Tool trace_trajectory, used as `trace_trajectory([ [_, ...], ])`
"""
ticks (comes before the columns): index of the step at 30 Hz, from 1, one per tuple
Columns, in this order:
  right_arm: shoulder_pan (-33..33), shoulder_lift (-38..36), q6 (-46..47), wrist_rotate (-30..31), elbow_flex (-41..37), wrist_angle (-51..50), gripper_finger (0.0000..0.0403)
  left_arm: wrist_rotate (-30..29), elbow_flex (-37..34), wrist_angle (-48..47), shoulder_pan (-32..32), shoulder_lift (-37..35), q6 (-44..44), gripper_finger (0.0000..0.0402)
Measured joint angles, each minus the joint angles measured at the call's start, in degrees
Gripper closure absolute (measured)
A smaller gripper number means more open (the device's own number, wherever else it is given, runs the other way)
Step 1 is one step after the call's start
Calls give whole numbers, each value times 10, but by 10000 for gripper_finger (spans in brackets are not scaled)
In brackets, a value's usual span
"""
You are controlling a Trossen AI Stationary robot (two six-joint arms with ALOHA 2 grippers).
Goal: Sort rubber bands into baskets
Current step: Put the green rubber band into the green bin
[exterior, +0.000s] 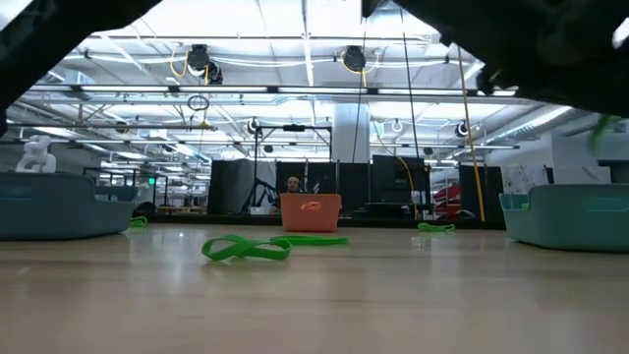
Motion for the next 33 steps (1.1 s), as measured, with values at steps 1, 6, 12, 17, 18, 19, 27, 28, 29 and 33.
trace_trajectory([
  [1,0,-4,-12,10,2,-3,275,-12,0,4,5,-1,7,398],
  [6,-4,-28,-42,53,2,-27,275,-26,0,-2,39,0,6,399],
  [12,-25,-54,-45,89,2,-110,275,-22,0,25,85,0,6,399],
  [17,-51,-73,-57,114,2,-178,275,40,0,63,119,2,-14,399],
  [18,-57,-77,-64,118,2,-184,275,47,0,69,124,4,-23,400],
  [19,-64,-82,-74,122,2,-189,275,56,0,75,128,5,-26,400],
  [27,-152,-125,-184,123,2,-198,275,73,2,143,138,25,-36,400],
  [28,-166,-130,-198,122,2,-199,275,77,0,145,138,28,-48,400],
  [29,-179,-135,-213,123,2,-199,275,84,0,162,139,37,-54,400],
  [33,-228,-155,-262,122,3,-200,275,93,0,220,139,59,-56,400],
])
